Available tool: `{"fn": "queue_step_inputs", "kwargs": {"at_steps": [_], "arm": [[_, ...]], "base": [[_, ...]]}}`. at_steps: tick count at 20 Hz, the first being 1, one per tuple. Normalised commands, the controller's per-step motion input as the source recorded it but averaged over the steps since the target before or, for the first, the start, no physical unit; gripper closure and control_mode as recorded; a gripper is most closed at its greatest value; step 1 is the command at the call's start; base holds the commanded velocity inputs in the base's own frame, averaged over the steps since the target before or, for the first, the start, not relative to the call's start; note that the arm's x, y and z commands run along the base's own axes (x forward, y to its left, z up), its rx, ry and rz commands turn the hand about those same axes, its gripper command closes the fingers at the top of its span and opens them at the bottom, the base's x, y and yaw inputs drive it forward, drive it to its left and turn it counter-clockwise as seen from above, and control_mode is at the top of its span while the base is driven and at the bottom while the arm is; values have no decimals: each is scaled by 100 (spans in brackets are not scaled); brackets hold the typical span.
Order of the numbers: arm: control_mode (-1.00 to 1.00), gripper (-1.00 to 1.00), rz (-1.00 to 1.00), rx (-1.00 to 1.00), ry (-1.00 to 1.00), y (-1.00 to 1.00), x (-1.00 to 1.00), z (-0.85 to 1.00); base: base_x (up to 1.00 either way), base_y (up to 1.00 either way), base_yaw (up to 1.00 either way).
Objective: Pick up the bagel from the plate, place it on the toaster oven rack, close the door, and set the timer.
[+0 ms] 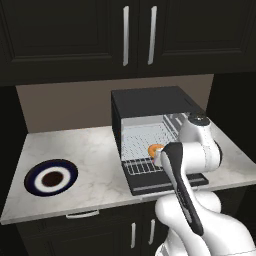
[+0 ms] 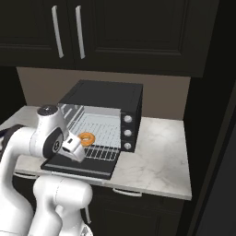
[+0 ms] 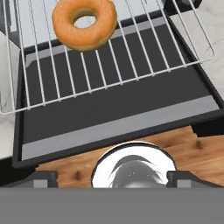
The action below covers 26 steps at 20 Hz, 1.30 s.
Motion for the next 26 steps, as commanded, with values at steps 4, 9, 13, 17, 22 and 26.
{"fn": "queue_step_inputs", "kwargs": {"at_steps": [4,9,13,17,22,26], "arm": [[-100,-100,0,0,3,0,0,-44],[-100,-100,2,0,0,0,10,-47],[-100,-100,5,0,0,0,18,-53],[-100,-100,8,0,-4,0,37,-41],[-100,-100,9,0,-12,0,48,-26],[-100,-100,8,0,-14,0,55,-8]], "base": [[0,0,0],[0,0,0],[0,0,0],[0,0,0],[0,0,0],[0,0,0]]}}
